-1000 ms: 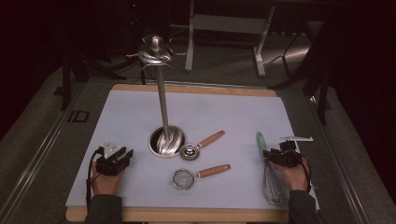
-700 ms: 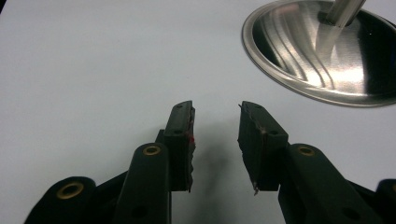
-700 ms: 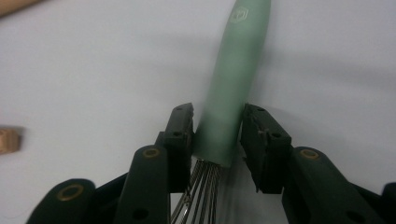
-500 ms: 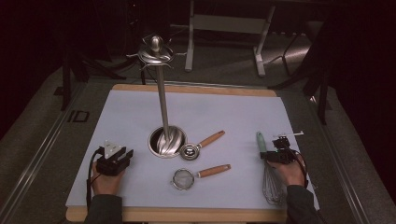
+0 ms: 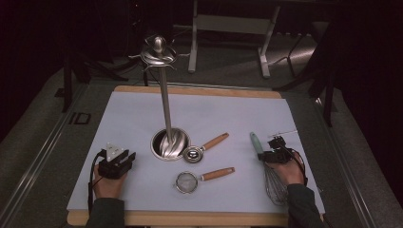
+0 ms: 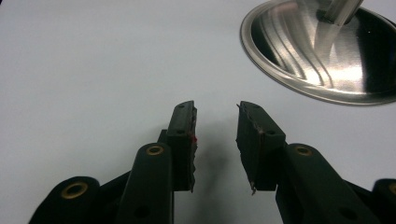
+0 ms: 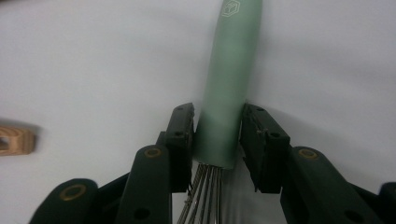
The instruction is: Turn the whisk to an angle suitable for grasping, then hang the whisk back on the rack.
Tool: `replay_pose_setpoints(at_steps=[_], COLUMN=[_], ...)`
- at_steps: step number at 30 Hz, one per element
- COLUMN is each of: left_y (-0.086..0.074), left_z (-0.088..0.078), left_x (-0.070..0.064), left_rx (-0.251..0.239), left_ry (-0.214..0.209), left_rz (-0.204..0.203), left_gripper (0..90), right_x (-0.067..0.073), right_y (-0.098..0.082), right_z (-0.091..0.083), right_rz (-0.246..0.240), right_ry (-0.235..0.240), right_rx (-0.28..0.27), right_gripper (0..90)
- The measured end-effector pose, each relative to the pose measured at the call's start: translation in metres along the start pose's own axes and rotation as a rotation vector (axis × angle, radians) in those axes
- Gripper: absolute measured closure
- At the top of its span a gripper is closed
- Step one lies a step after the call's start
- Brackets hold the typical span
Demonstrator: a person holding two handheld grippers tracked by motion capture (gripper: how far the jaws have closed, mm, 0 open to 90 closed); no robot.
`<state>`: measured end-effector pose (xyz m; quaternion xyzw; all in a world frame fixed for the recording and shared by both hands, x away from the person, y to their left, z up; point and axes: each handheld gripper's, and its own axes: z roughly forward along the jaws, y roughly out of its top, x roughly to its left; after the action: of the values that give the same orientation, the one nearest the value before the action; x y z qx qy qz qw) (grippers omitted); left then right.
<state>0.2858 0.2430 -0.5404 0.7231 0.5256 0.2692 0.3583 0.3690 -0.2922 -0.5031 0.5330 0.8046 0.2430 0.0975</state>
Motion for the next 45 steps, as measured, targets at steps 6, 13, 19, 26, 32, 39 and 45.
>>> replay_pose_setpoints(at_steps=[6,13,19,26,32,39,45], left_y=[0.0,0.0,0.0,0.0,0.0,0.0,0.0], left_z=[0.0,0.0,0.0,0.0,0.0,0.0,0.0], left_x=[0.0,0.001,0.0,0.0,0.0,0.0,0.0], left_rx=[0.0,-0.001,-0.001,-0.002,-0.003,-0.006,-0.008], left_ry=[-0.002,0.001,0.001,0.0,0.002,0.0,0.002], left_rz=[0.001,-0.005,-0.005,-0.002,-0.005,-0.005,-0.006], left_gripper=[67.7,67.8,67.8,67.6,67.6,67.6,67.6], right_x=[0.008,0.015,0.021,0.025,0.029,0.036,0.038], right_y=[0.004,0.006,0.007,0.008,0.011,0.016,0.015], right_z=[0.003,0.004,0.005,0.009,0.01,0.011,0.011], right_rz=[-0.052,-0.088,-0.111,-0.117,-0.09,-0.092,-0.091], right_ry=[0.007,0.02,0.048,0.064,0.028,-0.023,0.01], right_rx=[0.009,0.026,0.034,0.091,0.123,0.157,0.138], right_gripper=[65.5,65.9,66.4,66.3,68.4,68.9,69.0])
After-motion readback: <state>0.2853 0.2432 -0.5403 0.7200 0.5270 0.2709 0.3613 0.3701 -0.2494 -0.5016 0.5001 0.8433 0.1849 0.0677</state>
